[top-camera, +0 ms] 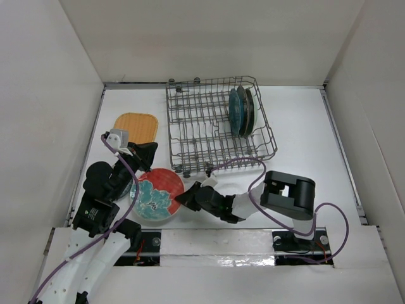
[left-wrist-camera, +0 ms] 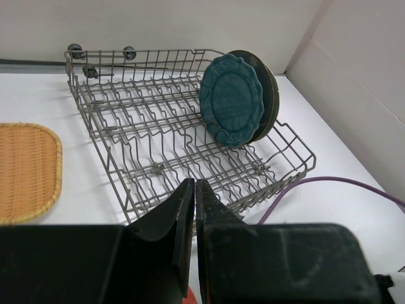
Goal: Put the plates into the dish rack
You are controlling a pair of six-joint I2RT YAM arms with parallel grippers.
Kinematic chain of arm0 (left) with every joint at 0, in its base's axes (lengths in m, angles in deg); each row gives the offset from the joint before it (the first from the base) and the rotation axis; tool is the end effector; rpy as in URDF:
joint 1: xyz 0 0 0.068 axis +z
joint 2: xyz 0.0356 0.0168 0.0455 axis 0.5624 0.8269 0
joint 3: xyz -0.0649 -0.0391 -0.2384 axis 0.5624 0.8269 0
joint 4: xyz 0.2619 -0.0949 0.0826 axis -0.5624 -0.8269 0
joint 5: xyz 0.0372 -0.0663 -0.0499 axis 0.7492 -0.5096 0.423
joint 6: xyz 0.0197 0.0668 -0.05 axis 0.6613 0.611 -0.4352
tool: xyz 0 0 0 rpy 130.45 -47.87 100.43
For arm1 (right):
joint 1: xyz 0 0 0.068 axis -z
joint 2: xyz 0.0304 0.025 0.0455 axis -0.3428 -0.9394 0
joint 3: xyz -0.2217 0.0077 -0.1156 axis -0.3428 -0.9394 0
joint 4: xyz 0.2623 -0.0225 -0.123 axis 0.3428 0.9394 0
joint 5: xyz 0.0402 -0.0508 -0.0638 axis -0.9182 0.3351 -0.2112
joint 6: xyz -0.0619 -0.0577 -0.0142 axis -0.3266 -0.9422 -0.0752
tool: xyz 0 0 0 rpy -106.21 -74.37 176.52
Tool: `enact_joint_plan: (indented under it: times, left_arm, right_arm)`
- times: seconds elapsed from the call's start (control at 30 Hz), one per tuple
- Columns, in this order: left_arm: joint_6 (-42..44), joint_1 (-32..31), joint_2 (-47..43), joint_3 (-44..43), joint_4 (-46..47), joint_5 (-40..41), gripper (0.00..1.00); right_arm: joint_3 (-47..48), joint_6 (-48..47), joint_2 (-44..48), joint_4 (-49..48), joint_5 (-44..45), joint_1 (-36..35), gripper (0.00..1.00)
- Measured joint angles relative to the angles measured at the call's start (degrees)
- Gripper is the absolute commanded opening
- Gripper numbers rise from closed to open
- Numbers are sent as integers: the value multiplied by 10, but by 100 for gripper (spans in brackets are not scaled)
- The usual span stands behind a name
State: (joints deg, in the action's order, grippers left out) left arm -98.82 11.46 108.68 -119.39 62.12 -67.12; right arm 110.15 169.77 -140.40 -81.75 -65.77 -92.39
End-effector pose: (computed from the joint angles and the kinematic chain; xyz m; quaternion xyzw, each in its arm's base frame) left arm 0.1833 -0.0852 0.3717 0.0807 0.6523 -0.2773 0.7008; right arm 0.1448 0.3700 0.0384 0.1651 0.8254 0.4756 0.2555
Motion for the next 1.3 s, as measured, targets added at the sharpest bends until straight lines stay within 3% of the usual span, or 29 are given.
enact_joint_plan:
  times: [0.17,0.33,0.43,0.73,0.97,1.3]
  left_arm:
    - [0,0,-4,0,0,12,7]
    - [0,0,-46,1,2,44,20]
    - [0,0,-81,3,14,71,25]
    - [-2,0,-139,10,26,145,29]
    - [-2,0,-142,12,27,164,31]
    - [-2,0,-142,17,26,148,32]
  right_arm:
    - [-4,-82,88,96,56,-40,0]
    - [8,-192,161,196,126,-98,0]
    - [28,-259,177,219,148,-113,0]
    - [116,-492,180,268,215,-112,0]
    - [196,-615,182,261,230,-64,0]
    - [263,-685,213,277,253,106,0]
